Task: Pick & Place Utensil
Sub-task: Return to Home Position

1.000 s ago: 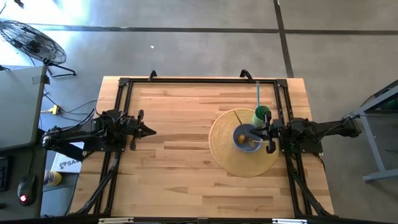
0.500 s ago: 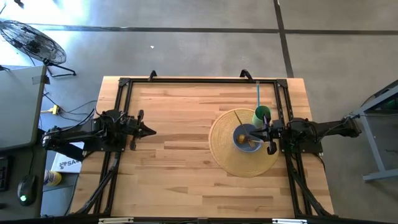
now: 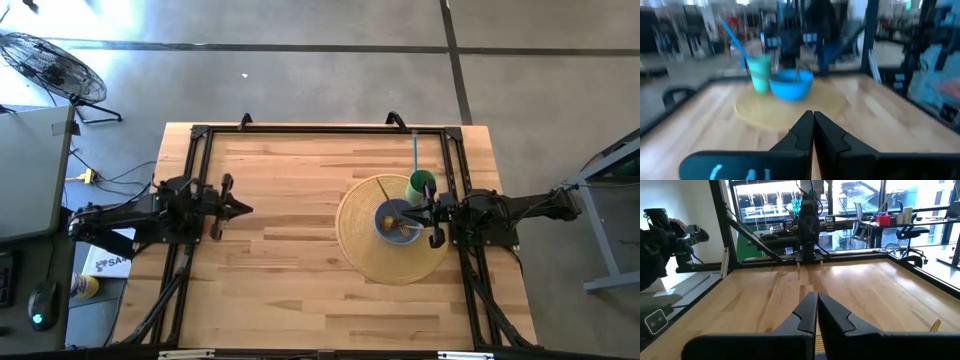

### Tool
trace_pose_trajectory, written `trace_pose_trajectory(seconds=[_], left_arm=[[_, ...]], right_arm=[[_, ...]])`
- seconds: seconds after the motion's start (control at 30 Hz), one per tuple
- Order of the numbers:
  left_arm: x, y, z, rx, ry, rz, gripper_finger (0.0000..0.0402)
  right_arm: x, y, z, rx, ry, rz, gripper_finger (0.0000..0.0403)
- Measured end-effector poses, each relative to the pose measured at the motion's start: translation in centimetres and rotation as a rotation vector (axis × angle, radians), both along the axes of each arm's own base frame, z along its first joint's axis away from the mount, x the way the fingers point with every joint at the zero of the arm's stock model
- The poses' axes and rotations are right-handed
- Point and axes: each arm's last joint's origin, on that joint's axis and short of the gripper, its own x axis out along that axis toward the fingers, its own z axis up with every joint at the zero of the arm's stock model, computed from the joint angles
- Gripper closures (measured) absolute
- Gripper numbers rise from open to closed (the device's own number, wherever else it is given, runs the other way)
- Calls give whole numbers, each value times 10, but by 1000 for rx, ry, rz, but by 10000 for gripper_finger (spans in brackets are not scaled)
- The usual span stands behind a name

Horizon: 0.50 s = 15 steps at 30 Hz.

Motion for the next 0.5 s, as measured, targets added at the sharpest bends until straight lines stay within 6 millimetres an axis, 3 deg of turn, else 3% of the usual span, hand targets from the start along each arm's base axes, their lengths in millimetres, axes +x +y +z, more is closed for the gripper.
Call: trace_pose_trajectory(seconds=[0.5], left_arm=[[2, -7, -3, 5, -46, -32, 392]], right_arm=[[0, 0, 0, 0, 1, 0, 398]])
